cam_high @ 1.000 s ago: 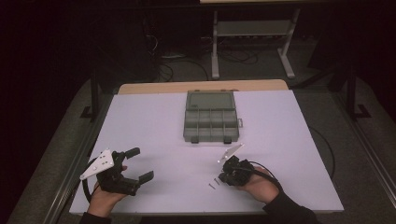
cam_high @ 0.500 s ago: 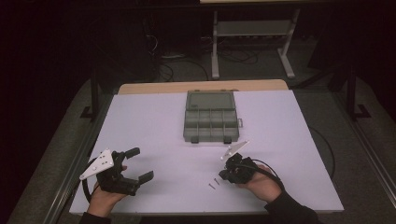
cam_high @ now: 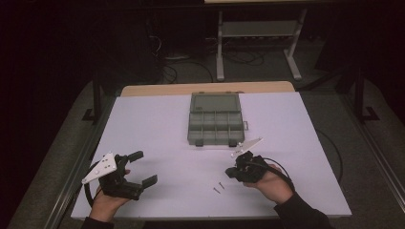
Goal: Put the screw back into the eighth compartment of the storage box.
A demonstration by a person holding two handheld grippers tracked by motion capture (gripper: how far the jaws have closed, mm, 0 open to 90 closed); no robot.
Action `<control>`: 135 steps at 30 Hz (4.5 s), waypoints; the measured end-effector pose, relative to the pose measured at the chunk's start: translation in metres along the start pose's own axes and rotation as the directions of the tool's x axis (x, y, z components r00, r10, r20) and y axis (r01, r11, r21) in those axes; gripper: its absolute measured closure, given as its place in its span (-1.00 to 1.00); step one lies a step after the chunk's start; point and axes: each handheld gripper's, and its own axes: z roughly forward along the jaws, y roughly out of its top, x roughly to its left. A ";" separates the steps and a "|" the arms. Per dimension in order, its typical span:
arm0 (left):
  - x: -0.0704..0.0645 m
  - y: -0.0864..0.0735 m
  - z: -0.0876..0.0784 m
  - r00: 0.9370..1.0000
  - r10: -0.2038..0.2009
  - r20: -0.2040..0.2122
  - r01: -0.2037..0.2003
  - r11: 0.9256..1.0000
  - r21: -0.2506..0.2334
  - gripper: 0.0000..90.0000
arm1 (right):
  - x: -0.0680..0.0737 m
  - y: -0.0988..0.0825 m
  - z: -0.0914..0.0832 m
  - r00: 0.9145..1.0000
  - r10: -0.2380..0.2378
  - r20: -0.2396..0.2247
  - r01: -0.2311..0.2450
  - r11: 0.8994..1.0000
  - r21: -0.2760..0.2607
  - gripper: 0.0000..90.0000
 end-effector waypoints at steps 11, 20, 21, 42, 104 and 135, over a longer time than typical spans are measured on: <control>0.000 0.001 -0.001 1.000 -0.001 -0.006 0.001 1.000 -0.011 -1.00 | -0.005 0.012 -0.013 1.000 0.000 0.008 0.001 0.999 -0.051 0.92; 0.001 0.000 -0.001 1.000 -0.002 -0.005 0.002 1.000 -0.004 -1.00 | -0.016 0.026 -0.022 0.999 0.012 0.030 -0.009 0.997 -0.082 0.92; 0.001 0.000 -0.001 1.000 -0.003 -0.005 0.003 1.000 -0.004 -1.00 | -0.017 0.027 -0.022 0.999 0.012 0.031 -0.009 0.996 -0.090 0.92; 0.001 0.000 -0.001 1.000 0.001 -0.006 -0.001 1.000 0.000 -1.00 | -0.046 0.062 -0.030 0.996 0.043 0.080 -0.031 0.989 -0.145 0.92; 0.001 -0.001 -0.001 1.000 -0.006 -0.004 0.006 1.000 -0.002 -1.00 | -0.119 0.055 0.022 0.960 0.182 0.212 -0.161 0.981 -0.110 0.41; 0.000 0.000 -0.001 1.000 -0.006 -0.002 0.006 1.000 -0.003 -1.00 | -0.058 0.034 -0.017 0.983 0.123 0.136 -0.096 0.977 -0.191 -0.70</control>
